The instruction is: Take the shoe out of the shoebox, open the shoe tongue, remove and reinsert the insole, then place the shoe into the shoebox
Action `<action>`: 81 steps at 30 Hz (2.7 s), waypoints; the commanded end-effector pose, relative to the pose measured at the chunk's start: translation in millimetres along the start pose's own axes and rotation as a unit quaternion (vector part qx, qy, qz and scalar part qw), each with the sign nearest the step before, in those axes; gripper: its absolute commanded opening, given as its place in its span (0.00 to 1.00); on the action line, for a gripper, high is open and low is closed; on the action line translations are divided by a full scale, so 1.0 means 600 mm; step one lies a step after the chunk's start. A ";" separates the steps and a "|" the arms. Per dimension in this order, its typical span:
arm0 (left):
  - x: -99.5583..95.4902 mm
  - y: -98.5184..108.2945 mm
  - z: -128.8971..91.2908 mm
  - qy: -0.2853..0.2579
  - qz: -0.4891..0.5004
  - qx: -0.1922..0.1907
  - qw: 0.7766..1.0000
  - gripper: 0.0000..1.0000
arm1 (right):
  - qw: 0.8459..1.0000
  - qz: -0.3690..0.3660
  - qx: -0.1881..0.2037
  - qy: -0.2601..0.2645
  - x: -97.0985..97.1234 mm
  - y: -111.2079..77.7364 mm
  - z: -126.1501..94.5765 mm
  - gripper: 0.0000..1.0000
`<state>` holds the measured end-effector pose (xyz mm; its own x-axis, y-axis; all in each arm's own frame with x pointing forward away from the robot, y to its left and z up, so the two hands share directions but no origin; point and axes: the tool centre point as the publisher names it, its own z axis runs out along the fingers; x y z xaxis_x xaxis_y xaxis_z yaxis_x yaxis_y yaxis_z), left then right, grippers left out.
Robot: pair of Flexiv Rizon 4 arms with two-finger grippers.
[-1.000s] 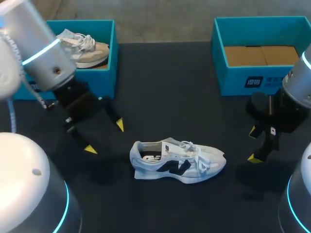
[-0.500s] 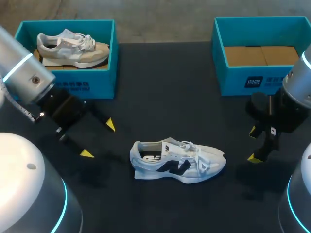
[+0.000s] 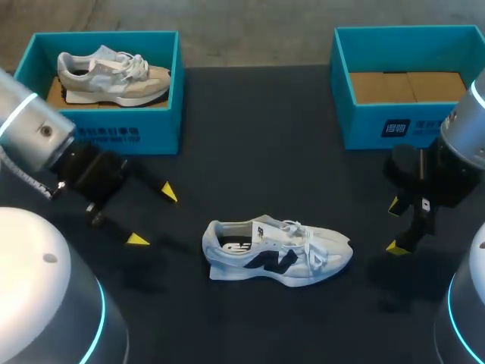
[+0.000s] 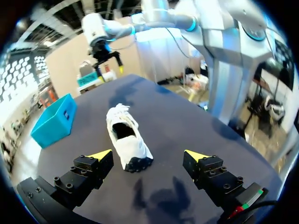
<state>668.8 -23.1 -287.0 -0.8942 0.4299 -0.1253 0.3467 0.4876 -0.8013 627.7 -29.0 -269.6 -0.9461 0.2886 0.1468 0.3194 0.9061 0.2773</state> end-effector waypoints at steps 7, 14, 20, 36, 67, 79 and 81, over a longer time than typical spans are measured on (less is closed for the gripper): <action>0.006 0.044 0.034 -0.029 -0.075 0.100 0.992 1.00 | 1.000 0.000 0.000 -0.002 0.002 -0.001 0.001 1.00; 0.011 0.053 0.053 -0.033 -0.098 0.119 0.987 1.00 | 1.000 0.000 0.000 -0.002 0.002 -0.001 0.001 1.00; 0.017 0.072 0.060 -0.044 -0.119 0.137 0.982 1.00 | 1.000 0.000 0.000 -0.002 0.002 -0.001 0.001 1.00; 0.030 0.079 0.069 -0.044 -0.135 0.166 0.976 1.00 | 1.000 0.000 0.000 -0.002 0.002 -0.001 0.001 1.00; -0.023 0.096 0.152 -0.122 -0.190 0.170 0.959 1.00 | 1.000 0.000 0.000 -0.002 0.002 -0.001 0.001 1.00; -0.035 0.103 0.185 -0.112 -0.192 0.166 0.961 1.00 | 1.000 0.000 0.000 -0.002 0.002 -0.001 0.001 1.00; -0.036 0.103 0.190 -0.111 -0.191 0.166 0.961 1.00 | 1.000 0.000 0.000 -0.002 0.002 -0.001 0.001 1.00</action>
<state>675.1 -82.8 -395.4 -0.9896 0.0752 0.1227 -0.0955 0.2946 -0.9508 627.6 -29.0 -269.6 -0.9462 0.2885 0.1468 0.3194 0.9062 0.2773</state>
